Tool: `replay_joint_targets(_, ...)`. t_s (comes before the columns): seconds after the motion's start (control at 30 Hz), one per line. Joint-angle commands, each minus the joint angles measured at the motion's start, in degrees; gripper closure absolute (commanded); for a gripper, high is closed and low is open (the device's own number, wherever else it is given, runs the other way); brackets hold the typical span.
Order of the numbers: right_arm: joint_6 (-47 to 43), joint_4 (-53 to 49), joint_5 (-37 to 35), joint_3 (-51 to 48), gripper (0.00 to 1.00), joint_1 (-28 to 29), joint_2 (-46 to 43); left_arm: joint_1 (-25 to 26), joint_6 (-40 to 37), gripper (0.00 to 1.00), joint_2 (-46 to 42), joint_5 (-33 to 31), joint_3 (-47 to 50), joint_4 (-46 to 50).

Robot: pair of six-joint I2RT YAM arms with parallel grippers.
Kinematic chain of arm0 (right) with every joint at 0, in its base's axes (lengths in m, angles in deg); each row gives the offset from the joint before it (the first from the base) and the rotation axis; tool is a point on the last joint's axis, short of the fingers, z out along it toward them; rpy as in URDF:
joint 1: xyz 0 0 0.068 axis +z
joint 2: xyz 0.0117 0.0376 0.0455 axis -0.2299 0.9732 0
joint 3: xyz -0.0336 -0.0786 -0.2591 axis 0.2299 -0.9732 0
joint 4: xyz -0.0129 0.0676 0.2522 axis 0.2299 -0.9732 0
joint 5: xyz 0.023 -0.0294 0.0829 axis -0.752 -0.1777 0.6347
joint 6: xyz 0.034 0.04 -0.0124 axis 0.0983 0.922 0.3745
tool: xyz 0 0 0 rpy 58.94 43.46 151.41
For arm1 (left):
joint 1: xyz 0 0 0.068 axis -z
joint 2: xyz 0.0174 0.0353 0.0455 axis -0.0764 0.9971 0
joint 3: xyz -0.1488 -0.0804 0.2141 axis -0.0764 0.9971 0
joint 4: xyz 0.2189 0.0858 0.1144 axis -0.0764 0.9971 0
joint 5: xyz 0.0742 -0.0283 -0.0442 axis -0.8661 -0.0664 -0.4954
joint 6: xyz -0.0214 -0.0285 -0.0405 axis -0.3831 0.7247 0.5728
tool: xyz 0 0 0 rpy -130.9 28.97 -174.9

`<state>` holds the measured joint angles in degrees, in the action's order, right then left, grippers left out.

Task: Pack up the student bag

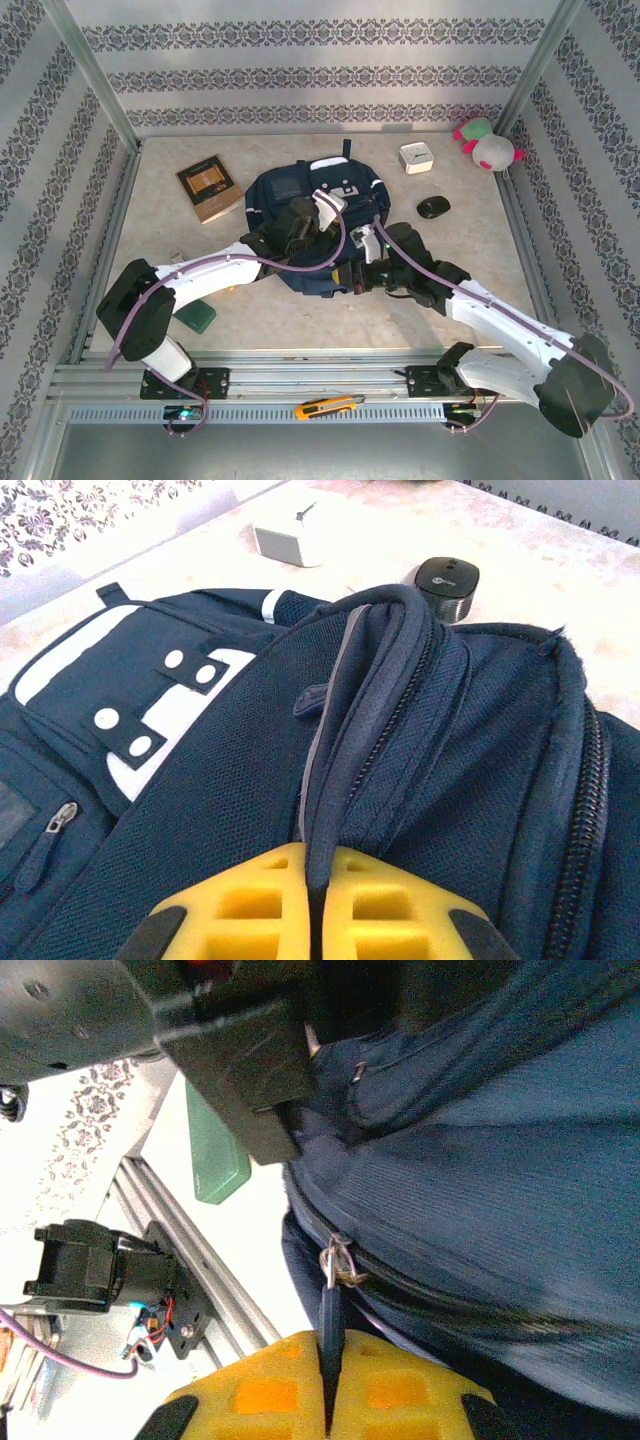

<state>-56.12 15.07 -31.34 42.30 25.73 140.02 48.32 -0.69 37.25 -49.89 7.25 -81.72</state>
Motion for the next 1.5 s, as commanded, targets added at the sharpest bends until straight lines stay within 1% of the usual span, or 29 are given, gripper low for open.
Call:
replay_joint_targets(0.0, 2.45, 4.74, -0.1, 2.0, 1.0, 1.5, 1.47, 0.76, 2.74, 1.0, -0.42, 0.08, -1.71, -7.56)
replay_joint_targets(0.03, 2.64, 4.05, -0.41, 1.91, 0.98, 1.28, 1.2, 0.68, 1.75, 1.0, -0.96, 0.39, -1.32, -7.82)
replay_joint_targets(0.07, 3.05, 3.13, -1.03, 1.67, 0.79, 0.8, 0.24, 0.33, 0.79, 1.0, -1.62, 0.93, -0.97, -7.86)
replay_joint_targets(0.1, 3.59, 1.93, -1.54, 1.26, 0.57, 0.1, -1.46, -0.22, -0.12, 1.0, -2.44, 2.27, -0.44, -7.87)
replay_joint_targets(0.13, 4.14, 1.05, -1.51, 0.99, 0.43, -1.1, -3.17, -0.74, -0.95, 1.0, -3.3, 4.11, 0.22, -8.11)
replay_joint_targets(0.17, 5.06, 0.26, -1.61, 0.52, 0.33, -2.52, -5.1, -1.45, -2.03, 1.0, -4.27, 6.21, 1.19, -8.67)
replay_joint_targets(0.23, 9.52, -0.82, -3.33, -1.25, 0.24, -6.75, -9.87, -2.72, -4.48, 1.0, -6.31, 10.62, 3.13, -9.88)
replay_joint_targets(0.27, 12.87, -0.36, -3.97, -2.89, 0.19, -9.91, -12.78, -3.42, -5.76, 1.0, -7.46, 13.15, 4.21, -10.73)
replay_joint_targets(0.33, 17.81, 1.95, -3.67, -5.73, 0.17, -14.64, -16.16, -4.27, -7.91, 1.0, -9.4, 16.84, 6.07, -12.43)
replay_joint_targets(0.4, 21.95, 4.81, -2.53, -7.43, 0.16, -17.21, -16.86, -4.95, -8.94, 1.0, -10.46, 18.9, 6.98, -13.22)
replay_joint_targets(0.53, 27.86, 9.73, -0.41, -8.5, 0.15, -17.03, -12.7, -5.86, -9.15, 1.0, -10.62, 22.59, 7.05, -13.7)
replay_joint_targets(0.6, 29.52, 14.85, 0.22, -9.26, 0.15, -16.52, -10.42, -5.88, -9.15, 1.0, -10.2, 24.66, 7.14, -14.42)
replay_joint_targets(0.67, 31.24, 20.87, -0.62, -9.77, 0.14, -14.77, -8.04, -5.81, -8.24, 1.0, -9.52, 26.31, 7.09, -15.37)
replay_joint_targets(0.7, 32.09, 23.43, -1.25, -9.74, 0.14, -13.62, -6.53, -5.88, -7.97, 1.0, -9.24, 26.96, 7.1, -15.61)
replay_joint_targets(0.8, 33.14, 26.93, -2.37, -8.64, 0.16, -11.21, -2.24, -5.89, -6.8, 1.0, -8.8, 27.77, 7.14, -16.19)
replay_joint_targets(0.83, 33.84, 28.56, -3.08, -8.75, 0.22, -10.68, -1.01, -5.84, -6.65, 1.0, -8.73, 27.95, 7.04, -16.01)
replay_joint_targets(0.87, 34.64, 29.85, -4.1, -8.96, 0.31, -10.32, -0.25, -5.89, -6.45, 1.0, -8.79, 28.07, 7.04, -15.81)
replay_joint_targets(0.9, 35.62, 31.24, -5.43, -9.32, 0.43, -9.93, 0.55, -5.84, -6.26, 1.0, -9.03, 27.95, 7.05, -15.44)
replay_joint_targets(0.93, 36.37, 32.52, -6.43, -9.74, 0.59, -9.63, 1.13, -5.82, -6.02, 1.0, -9.32, 27.44, 7.14, -14.86)
replay_joint_targets(0.97, 36.76, 33.91, -7.46, -10.11, 0.72, -9.26, 1.29, -5.89, -5.44, 0.99, -9.72, 26.11, 7.13, -14.19)
replay_joint_targets(1.0, 36.98, 35.3, -8.65, -10.62, 0.89, -8.91, 1.23, -5.89, -4.18, 0.91, -10.34, 23.76, 7.06, -12.83)
replay_joint_targets(1.03, 37.24, 35.77, -10.11, -10.86, 0.98, -8.45, 0.88, -5.88, -2.94, 0.82, -10.86, 20.89, 6.78, -11.06)
replay_joint_targets(1.07, 37.34, 36.3, -12.36, -11.21, 1.0, -7.7, 0.25, -5.89, -1.85, 0.69, -11.59, 18.73, 6.15, -7.78)
replay_joint_targets(1.13, 37.09, 36.6, -17.18, -11.53, 1.0, -5.71, -1.14, -5.89, 0.17, 0.53, -13.44, 16.13, 4.4, 0.13)
replay_joint_targets(1.17, 36.99, 36.71, -20.06, -11.7, 1.0, -4.51, -1.71, -5.89, 2.11, 0.49, -14.75, 14.75, 4.06, 3.77)
replay_joint_targets(1.23, 36.21, 37.69, -24.73, -12.12, 1.0, -2.36, -2.56, -5.79, 8.78, 0.47, -18.38, 11.17, 5.17, 8.52)
replay_joint_targets(1.3, 34.83, 38.28, -27.95, -11.79, 1.0, -0.7, -2.71, -5.69, 15.43, 0.45, -22.62, 7.71, 7.42, 12.49)
replay_joint_targets(1.37, 33.76, 38.44, -29.65, -10.99, 1.0, 0.62, -2.13, -5.41, 22.37, 0.44, -26.82, 3.34, 8.49, 19.26)
replay_joint_targets(1.47, 32.91, 39.01, -30.2, -9.55, 1.0, 1.98, -0.39, -4.06, 30.55, 0.45, -32.01, 2.46, 10.07, 26.93)
